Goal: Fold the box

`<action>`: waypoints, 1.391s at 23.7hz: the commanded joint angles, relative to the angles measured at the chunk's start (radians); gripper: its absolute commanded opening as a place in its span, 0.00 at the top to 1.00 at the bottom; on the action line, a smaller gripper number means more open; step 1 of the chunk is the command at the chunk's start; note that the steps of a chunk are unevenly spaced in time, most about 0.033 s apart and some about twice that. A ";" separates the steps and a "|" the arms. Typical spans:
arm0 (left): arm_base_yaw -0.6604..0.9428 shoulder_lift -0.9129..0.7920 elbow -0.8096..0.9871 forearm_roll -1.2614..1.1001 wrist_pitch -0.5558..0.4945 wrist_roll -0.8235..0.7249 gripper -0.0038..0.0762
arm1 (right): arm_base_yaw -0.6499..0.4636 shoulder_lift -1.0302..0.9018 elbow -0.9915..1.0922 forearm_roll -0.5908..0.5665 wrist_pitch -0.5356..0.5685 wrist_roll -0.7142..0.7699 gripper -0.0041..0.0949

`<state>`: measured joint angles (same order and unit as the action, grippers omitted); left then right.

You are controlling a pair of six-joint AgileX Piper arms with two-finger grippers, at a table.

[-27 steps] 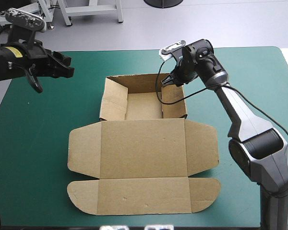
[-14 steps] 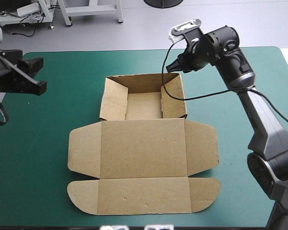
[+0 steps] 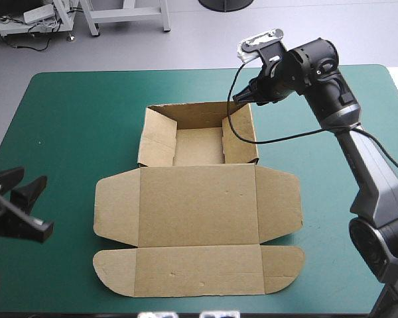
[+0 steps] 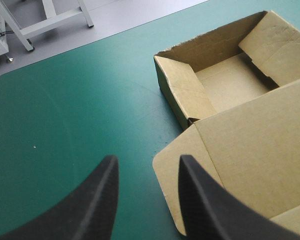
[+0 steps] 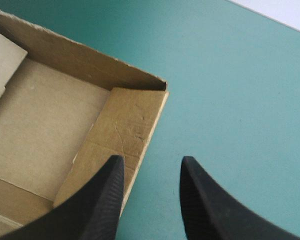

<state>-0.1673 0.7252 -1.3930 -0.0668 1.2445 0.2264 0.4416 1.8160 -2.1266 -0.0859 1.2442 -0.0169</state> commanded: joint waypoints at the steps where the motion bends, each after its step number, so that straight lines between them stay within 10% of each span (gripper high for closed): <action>1: -0.005 -0.124 0.089 0.005 -0.110 -0.003 0.61 | -0.008 -0.011 0.045 -0.011 0.006 0.004 0.61; 18: -0.005 -0.348 0.347 0.157 -0.186 -0.047 0.61 | -0.020 0.249 0.048 0.035 0.006 0.007 0.62; 27: -0.005 -0.348 0.347 0.157 -0.186 -0.049 0.63 | -0.020 0.283 0.048 0.036 -0.031 0.007 0.98; 33: -0.005 -0.348 0.351 0.157 -0.188 -0.049 0.63 | -0.020 0.283 -0.028 -0.038 -0.008 0.002 0.98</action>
<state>-0.1673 0.3628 -1.0250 0.0846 1.1334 0.1888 0.4318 2.1530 -2.0875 -0.0201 1.2191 0.0151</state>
